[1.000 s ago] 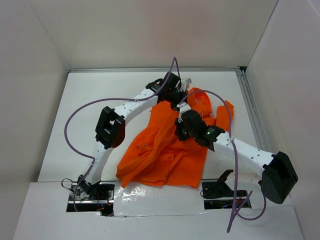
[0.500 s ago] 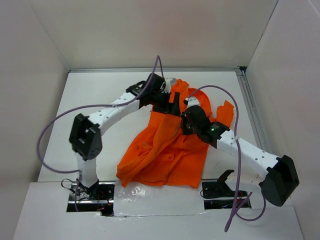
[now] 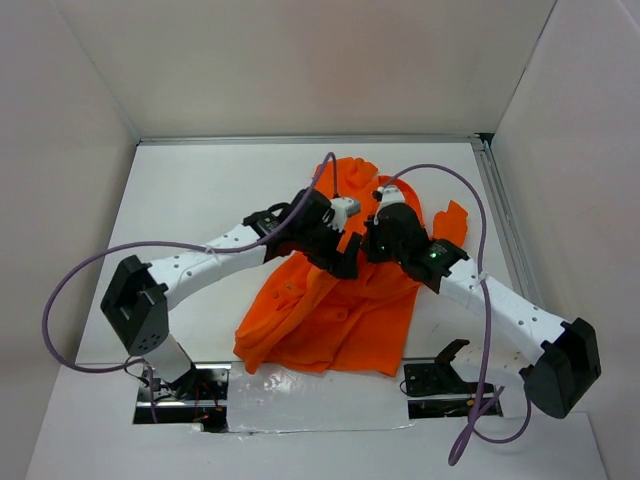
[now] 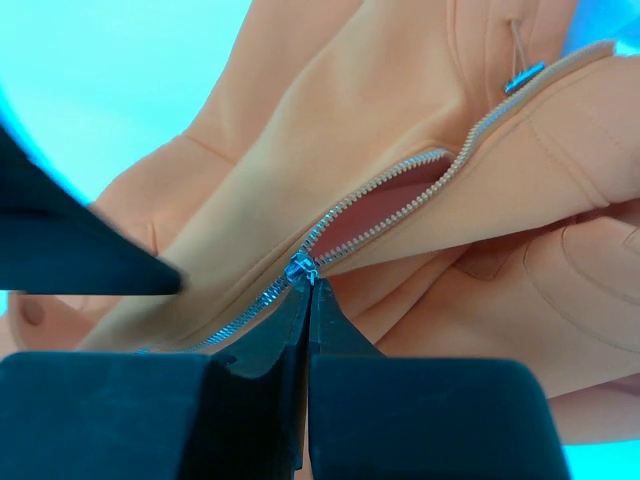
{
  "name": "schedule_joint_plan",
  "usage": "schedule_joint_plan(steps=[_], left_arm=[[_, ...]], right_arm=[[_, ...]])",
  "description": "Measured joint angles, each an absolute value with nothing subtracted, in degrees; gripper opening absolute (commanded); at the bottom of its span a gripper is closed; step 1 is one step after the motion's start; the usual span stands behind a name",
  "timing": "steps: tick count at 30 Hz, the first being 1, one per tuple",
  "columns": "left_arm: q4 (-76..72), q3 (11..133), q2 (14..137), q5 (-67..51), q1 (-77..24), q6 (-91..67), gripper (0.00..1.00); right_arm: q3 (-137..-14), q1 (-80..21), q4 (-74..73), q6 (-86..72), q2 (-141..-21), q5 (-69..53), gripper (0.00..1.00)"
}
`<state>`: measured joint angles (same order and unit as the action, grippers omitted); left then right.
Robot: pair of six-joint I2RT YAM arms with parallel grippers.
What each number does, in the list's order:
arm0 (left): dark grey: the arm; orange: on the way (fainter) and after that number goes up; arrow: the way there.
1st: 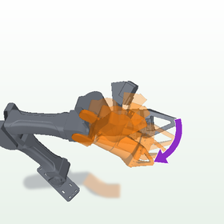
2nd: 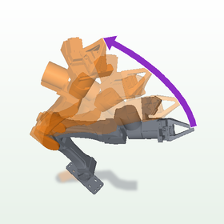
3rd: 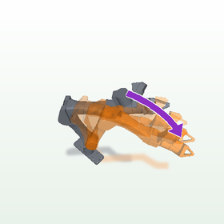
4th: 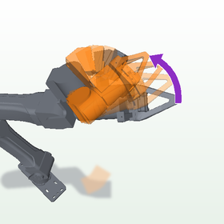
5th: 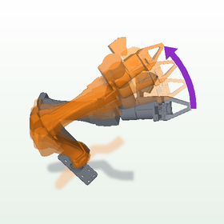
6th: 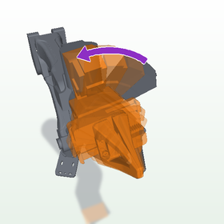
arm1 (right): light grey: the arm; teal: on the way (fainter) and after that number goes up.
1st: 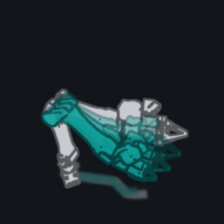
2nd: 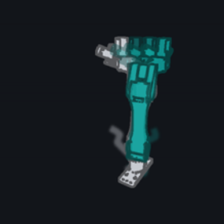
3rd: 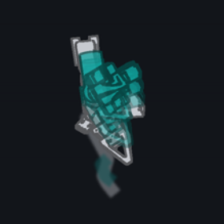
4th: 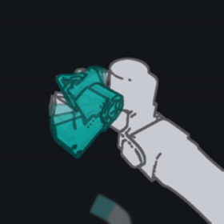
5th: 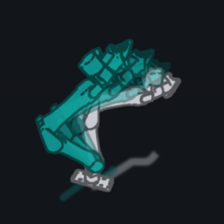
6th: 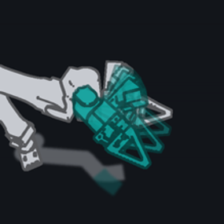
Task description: Zip up the jacket
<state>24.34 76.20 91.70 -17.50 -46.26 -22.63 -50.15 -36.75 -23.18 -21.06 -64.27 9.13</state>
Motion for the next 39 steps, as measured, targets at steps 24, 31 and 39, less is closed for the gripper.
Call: schedule_joint_plan(steps=[24, 31, 39], left_arm=[[17.7, 66.1, 82.1, -3.3, -49.4, -31.7, 0.0], [13.6, 57.5, 79.1, 3.6, -50.3, -37.8, 0.0], [15.5, 54.1, 77.7, -3.5, -51.3, -40.7, 0.0]], right_arm=[[-74.9, -27.2, -35.1, -25.1, -90.9, 8.8, 0.0], [-93.1, -25.8, -49.7, -25.2, -108.0, -3.6, 0.0], [-70.7, -25.4, -40.4, -21.9, -90.5, -5.4, 0.0]])
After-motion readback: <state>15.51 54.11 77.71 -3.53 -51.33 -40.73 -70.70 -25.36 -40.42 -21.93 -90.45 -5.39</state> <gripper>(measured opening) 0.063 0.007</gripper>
